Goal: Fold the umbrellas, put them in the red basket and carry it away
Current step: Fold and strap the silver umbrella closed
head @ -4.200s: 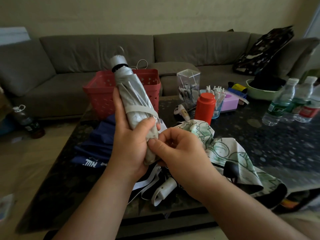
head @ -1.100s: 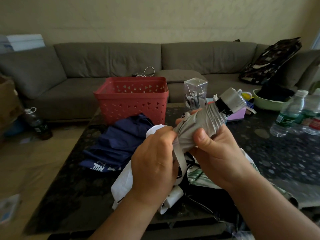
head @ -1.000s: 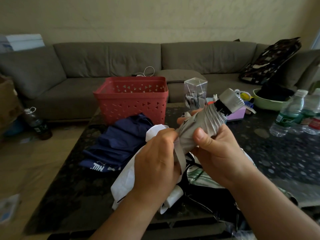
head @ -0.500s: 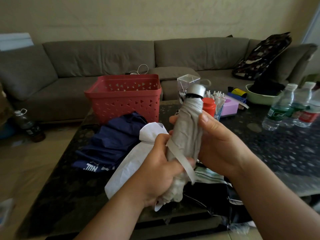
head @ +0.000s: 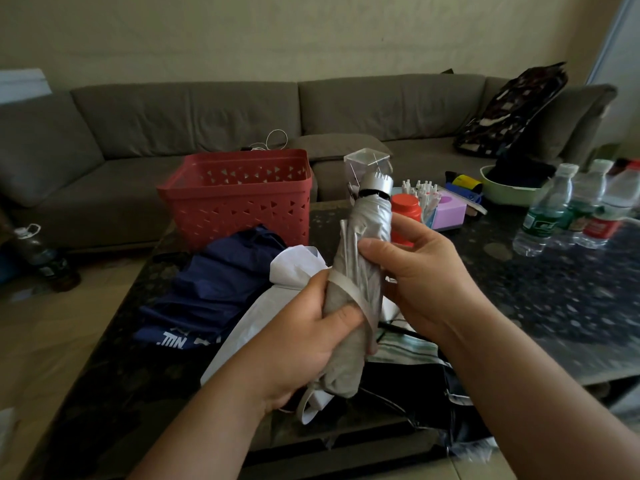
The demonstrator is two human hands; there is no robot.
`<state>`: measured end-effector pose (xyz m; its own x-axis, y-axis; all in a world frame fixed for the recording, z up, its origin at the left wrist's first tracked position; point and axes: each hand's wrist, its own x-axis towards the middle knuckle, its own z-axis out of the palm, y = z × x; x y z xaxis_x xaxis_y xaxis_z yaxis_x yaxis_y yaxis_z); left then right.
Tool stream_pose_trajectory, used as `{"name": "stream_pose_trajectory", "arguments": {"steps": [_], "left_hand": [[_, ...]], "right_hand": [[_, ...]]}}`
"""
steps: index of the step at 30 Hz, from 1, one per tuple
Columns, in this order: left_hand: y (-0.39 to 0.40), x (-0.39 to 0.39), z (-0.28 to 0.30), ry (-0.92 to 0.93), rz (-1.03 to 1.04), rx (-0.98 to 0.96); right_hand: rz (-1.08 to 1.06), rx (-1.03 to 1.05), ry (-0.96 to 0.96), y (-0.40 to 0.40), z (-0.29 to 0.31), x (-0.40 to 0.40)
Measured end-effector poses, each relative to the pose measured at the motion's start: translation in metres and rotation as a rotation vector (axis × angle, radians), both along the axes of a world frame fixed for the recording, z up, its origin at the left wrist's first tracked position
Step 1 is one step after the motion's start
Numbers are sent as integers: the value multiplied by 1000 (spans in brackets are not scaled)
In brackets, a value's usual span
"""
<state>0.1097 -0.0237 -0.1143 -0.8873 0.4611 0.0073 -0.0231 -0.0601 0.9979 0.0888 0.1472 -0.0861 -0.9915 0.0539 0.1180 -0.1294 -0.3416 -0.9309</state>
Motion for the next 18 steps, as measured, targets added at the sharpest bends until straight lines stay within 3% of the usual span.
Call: {"name": "stream_pose_trajectory", "arguments": {"steps": [8,11,14,18], "left_hand": [[14,0,-16,342,306,-286],[15,0,-15,375,332,-317],[14,0,-10,271,323,-243],[7,1,4,-226,75,218]], "right_hand": [[-202,193,65,-13,-3,-2],[-236,258,97,-17,-4,-1],[-227,313,99,-19,-2,0],[-14,80,-41,-5,5,-5]]}}
